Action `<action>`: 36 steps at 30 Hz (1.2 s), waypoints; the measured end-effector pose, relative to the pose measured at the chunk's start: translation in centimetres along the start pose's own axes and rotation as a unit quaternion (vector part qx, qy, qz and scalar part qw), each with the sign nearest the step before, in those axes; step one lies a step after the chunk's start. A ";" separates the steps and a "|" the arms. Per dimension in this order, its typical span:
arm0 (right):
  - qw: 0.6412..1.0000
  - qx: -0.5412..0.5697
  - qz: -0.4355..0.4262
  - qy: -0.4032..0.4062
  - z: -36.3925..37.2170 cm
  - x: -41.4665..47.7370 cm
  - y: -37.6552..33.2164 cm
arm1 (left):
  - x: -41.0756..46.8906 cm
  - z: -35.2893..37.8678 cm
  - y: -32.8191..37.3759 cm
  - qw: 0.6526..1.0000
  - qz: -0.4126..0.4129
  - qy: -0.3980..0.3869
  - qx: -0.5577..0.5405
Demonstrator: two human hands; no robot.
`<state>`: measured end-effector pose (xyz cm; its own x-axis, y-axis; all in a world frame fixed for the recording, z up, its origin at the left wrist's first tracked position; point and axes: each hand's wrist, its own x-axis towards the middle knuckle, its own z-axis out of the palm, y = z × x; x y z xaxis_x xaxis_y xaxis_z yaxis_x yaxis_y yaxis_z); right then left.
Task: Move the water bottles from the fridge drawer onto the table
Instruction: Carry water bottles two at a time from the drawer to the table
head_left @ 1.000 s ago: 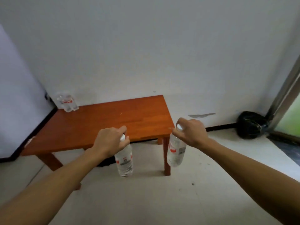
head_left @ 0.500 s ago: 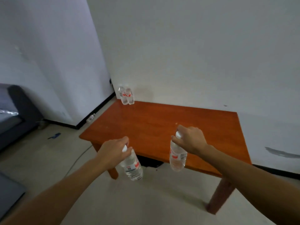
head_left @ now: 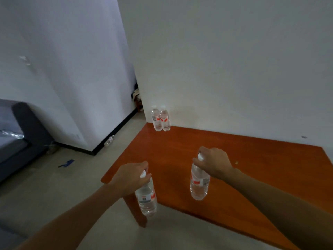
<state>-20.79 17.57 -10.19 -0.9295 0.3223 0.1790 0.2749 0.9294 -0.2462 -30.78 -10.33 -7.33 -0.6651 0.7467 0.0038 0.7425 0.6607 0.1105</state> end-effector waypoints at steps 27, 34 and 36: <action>0.988 0.011 0.156 -0.014 11.9 35.8 2.8 | 40.3 5.2 -21.2 0.996 0.077 -0.041 -0.005; 0.978 0.003 0.208 -0.013 15.0 42.9 2.4 | 48.6 6.8 -23.9 0.986 0.148 -0.071 0.016; 0.975 -0.003 0.221 -0.017 15.8 44.9 2.0 | 50.4 7.2 -24.6 0.982 0.170 -0.075 0.016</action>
<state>-65.89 31.10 -17.69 -0.7278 0.6853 0.0260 0.6515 0.7027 -0.2859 -81.96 11.65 -17.03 -0.3602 0.9261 -0.1120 0.9235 0.3710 0.0976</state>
